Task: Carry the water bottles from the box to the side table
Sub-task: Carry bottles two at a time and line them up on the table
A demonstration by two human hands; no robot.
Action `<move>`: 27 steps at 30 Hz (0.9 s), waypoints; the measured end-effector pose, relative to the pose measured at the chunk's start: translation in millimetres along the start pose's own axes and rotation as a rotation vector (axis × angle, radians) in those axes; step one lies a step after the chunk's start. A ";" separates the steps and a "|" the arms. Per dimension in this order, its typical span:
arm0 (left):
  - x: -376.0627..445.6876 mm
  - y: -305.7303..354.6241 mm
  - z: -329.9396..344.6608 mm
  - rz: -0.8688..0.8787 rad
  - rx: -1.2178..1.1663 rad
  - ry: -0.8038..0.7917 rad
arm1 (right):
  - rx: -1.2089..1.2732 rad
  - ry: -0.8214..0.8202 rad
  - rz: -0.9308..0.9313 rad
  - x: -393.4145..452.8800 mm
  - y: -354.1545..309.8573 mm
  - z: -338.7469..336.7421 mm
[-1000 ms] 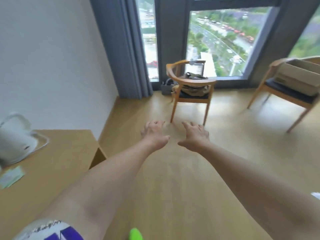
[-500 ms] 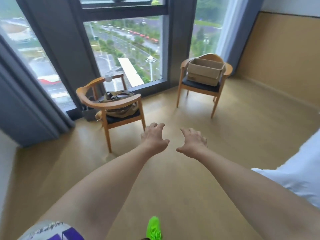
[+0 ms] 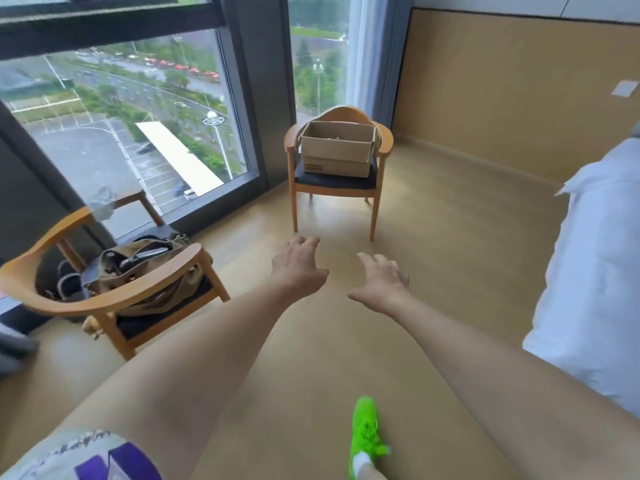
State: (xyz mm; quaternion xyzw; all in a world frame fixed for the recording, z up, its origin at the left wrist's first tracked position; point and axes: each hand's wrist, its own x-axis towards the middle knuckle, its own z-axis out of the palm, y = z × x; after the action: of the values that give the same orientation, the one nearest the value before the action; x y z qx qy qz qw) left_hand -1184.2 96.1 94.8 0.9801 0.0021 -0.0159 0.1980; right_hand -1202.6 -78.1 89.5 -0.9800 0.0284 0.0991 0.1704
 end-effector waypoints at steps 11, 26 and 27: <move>249.5 38.6 -8.1 0.060 0.037 0.061 | 0.075 -0.010 0.009 235.8 8.6 -60.8; 594.4 17.2 18.2 0.021 -0.016 -0.017 | 0.062 -0.072 0.070 573.2 -13.6 -80.8; 620.6 15.3 19.6 0.030 -0.013 -0.033 | 0.063 -0.076 0.083 597.1 -16.5 -82.7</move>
State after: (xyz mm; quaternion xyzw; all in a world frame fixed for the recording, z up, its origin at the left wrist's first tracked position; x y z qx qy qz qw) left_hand -564.4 73.2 62.8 0.9782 -0.0158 -0.0293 0.2048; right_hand -601.5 -103.7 49.4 -0.9677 0.0656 0.1421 0.1978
